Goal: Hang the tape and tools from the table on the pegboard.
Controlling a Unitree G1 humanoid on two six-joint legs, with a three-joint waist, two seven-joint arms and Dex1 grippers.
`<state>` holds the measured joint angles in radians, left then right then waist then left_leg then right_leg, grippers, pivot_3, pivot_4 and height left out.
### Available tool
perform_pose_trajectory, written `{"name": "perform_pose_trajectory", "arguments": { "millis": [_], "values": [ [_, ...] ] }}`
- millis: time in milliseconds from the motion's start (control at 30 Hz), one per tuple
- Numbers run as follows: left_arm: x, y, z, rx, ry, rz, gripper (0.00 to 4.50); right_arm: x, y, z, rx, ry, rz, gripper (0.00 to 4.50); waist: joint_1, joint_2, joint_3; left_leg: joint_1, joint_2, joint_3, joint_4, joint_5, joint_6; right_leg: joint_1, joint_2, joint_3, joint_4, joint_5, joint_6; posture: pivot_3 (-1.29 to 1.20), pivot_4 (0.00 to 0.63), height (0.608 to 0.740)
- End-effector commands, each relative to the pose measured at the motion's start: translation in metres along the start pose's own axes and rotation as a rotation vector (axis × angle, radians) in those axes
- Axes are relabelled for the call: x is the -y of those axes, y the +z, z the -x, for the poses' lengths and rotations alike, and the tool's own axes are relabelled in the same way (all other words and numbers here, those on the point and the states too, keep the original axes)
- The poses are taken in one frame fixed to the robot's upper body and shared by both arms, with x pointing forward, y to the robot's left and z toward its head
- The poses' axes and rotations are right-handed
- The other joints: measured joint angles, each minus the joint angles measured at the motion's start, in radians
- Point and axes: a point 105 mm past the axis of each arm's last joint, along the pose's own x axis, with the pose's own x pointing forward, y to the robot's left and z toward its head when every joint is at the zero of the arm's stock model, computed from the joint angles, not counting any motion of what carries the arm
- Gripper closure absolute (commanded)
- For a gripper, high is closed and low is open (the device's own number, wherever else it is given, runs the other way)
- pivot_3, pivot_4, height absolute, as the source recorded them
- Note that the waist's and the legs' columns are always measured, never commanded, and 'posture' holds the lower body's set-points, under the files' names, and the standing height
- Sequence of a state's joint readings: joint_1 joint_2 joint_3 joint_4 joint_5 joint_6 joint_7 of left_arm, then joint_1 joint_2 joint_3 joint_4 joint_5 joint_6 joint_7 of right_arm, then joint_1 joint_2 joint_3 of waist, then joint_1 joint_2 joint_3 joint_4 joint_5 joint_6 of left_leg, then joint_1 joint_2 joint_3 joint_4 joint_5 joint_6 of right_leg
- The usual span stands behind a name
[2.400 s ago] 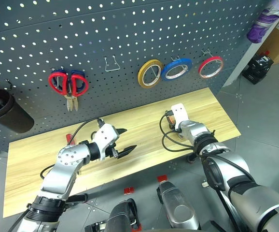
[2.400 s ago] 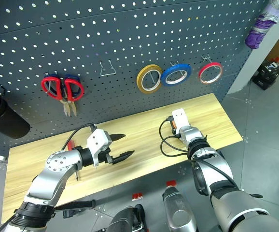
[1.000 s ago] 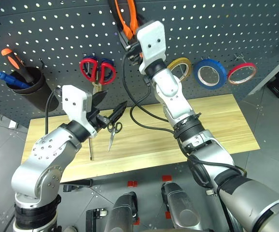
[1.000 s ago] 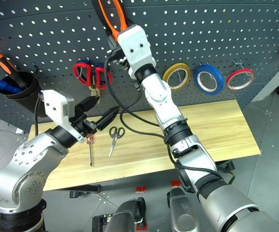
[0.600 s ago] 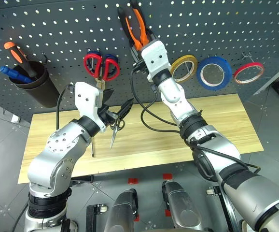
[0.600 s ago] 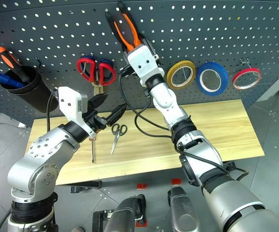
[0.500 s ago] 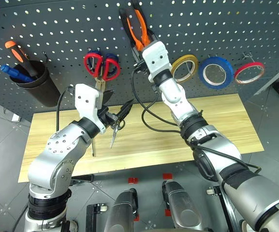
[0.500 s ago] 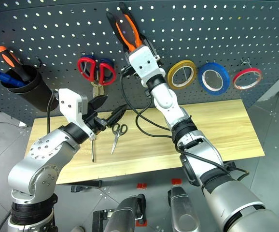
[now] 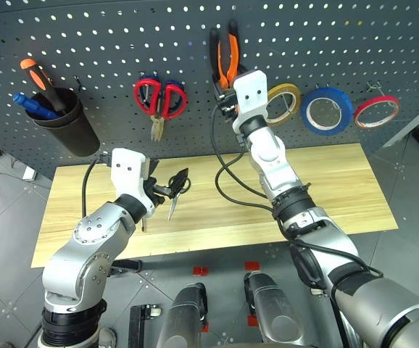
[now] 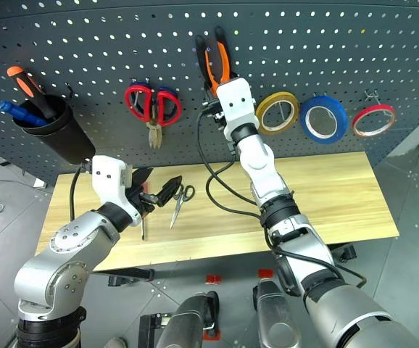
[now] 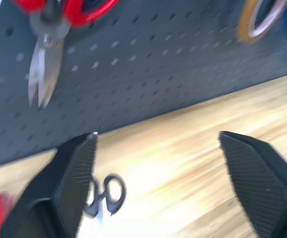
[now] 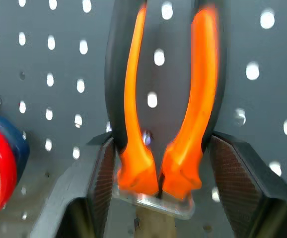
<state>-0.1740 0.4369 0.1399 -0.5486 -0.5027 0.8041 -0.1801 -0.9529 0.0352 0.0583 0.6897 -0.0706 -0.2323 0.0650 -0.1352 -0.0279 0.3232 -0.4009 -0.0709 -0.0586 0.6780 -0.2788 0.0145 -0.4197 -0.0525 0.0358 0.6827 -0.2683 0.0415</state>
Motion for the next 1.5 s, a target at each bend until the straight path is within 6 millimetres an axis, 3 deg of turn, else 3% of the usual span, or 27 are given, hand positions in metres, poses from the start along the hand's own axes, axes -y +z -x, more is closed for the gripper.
{"name": "perform_pose_trajectory", "arguments": {
  "millis": [33,167,267,500,667,1000,1100,1500],
  "values": [
    [-0.011,-0.017,0.000,-0.070,0.074,-0.025,0.00,0.005,0.003,0.016,-0.031,0.029,-0.008,0.01,0.000,0.000,0.000,-0.001,0.000,0.000,0.000,0.000,-0.001,-0.001,0.000,0.000,0.000,0.000,0.000,-0.19,0.326,0.740],
    [-0.022,-0.041,-0.010,-0.222,0.155,-0.058,0.00,0.002,-0.002,0.036,-0.118,0.092,-0.029,0.01,-0.004,0.000,0.001,-0.006,0.000,0.001,0.000,0.002,-0.003,-0.006,0.000,0.001,-0.001,0.000,0.000,-0.20,0.329,0.740],
    [-0.020,-0.045,-0.019,-0.242,0.144,-0.052,0.00,-0.012,0.001,0.051,-0.165,0.193,-0.076,0.01,-0.010,0.000,0.001,-0.006,0.001,0.001,-0.001,0.002,-0.003,-0.006,0.001,0.000,-0.002,0.000,0.000,-0.22,0.336,0.740],
    [-0.029,-0.087,-0.043,-0.462,0.155,-0.009,0.00,-0.061,0.010,0.090,-0.305,0.507,-0.209,0.01,-0.009,0.000,0.001,-0.006,0.003,0.001,-0.001,0.000,0.000,-0.006,0.002,-0.001,-0.002,0.000,0.000,-0.24,0.347,0.740],
    [-0.032,-0.109,-0.052,-0.551,0.153,0.036,0.00,-0.083,0.010,0.113,-0.389,0.663,-0.223,0.01,-0.007,0.000,0.001,-0.006,0.003,0.000,-0.001,0.000,0.000,-0.006,0.002,-0.002,-0.002,0.000,0.000,-0.26,0.350,0.740],
    [-0.043,-0.133,-0.054,-0.640,0.139,0.044,0.00,-0.086,0.013,0.121,-0.401,0.705,-0.196,0.01,-0.008,-0.001,0.001,-0.006,0.003,0.000,-0.001,0.000,-0.001,-0.006,0.002,-0.002,-0.003,0.000,0.000,-0.27,0.344,0.740],
    [-0.047,-0.140,-0.052,-0.673,0.135,0.041,0.56,-0.084,0.011,0.121,-0.410,0.696,-0.205,0.00,-0.008,-0.001,0.001,-0.005,0.003,0.000,-0.001,0.000,-0.001,-0.005,0.002,-0.002,-0.002,0.000,0.000,-0.27,0.341,0.740],
    [-0.045,-0.166,-0.054,-0.773,0.055,-0.029,4.16,-0.076,0.008,0.117,-0.438,0.658,-0.241,0.00,-0.003,0.005,-0.002,0.000,0.003,0.000,-0.001,0.000,-0.001,0.000,0.001,-0.002,-0.002,0.000,0.000,-0.28,0.327,0.740]
  ]
}}
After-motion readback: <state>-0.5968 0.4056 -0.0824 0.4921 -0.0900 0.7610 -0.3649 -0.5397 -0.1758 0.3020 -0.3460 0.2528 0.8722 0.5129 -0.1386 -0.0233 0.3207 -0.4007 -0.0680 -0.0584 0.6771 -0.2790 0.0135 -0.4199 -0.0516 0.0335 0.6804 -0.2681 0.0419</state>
